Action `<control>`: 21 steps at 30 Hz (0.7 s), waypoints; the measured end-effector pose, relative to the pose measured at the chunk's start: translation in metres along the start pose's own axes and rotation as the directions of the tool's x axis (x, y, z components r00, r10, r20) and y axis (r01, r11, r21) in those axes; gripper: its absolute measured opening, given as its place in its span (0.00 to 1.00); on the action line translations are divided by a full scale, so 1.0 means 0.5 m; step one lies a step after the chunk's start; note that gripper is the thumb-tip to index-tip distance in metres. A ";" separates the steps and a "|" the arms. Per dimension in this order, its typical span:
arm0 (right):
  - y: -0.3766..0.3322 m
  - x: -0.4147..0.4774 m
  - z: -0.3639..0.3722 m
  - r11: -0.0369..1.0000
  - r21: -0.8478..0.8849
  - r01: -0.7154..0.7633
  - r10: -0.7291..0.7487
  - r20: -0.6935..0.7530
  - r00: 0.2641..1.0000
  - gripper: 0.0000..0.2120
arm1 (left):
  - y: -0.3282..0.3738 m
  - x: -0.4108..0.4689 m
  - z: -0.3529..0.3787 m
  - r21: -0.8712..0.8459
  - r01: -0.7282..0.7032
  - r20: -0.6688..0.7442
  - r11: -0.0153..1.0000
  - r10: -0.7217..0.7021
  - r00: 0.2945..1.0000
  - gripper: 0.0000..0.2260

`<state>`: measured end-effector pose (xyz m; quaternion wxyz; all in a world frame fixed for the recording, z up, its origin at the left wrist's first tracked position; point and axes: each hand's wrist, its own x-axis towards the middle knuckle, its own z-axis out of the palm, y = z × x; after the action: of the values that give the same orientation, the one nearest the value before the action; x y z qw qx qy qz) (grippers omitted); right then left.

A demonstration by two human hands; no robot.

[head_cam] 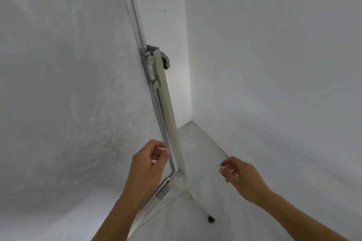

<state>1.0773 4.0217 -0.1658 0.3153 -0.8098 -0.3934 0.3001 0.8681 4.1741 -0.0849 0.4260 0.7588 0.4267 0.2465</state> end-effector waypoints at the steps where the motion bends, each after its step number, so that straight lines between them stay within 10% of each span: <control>1: -0.021 0.038 -0.008 0.999 -0.005 0.044 -0.044 0.017 0.999 0.02 | 0.020 0.023 0.001 0.013 -0.028 -0.030 1.000 0.028 0.999 0.03; 10: -0.173 0.385 0.006 0.831 0.013 0.556 -0.521 0.366 0.771 0.27 | 0.156 0.160 0.031 0.199 0.013 -0.450 0.980 0.079 0.890 0.13; 17: -0.200 0.516 0.031 0.673 0.215 0.707 -0.663 0.600 0.448 0.21 | 0.237 0.192 0.079 0.234 0.249 -0.771 0.940 0.023 0.636 0.14; 21: -0.206 0.524 0.024 0.630 0.251 0.735 -0.698 0.599 0.393 0.21 | 0.257 0.198 0.081 0.323 0.432 -0.807 0.842 0.007 0.590 0.11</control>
<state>1.1558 4.2922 -0.1587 0.2342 -0.4115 -0.7928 0.3839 1.0052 4.2061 0.0052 0.0181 0.5961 0.7066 0.3807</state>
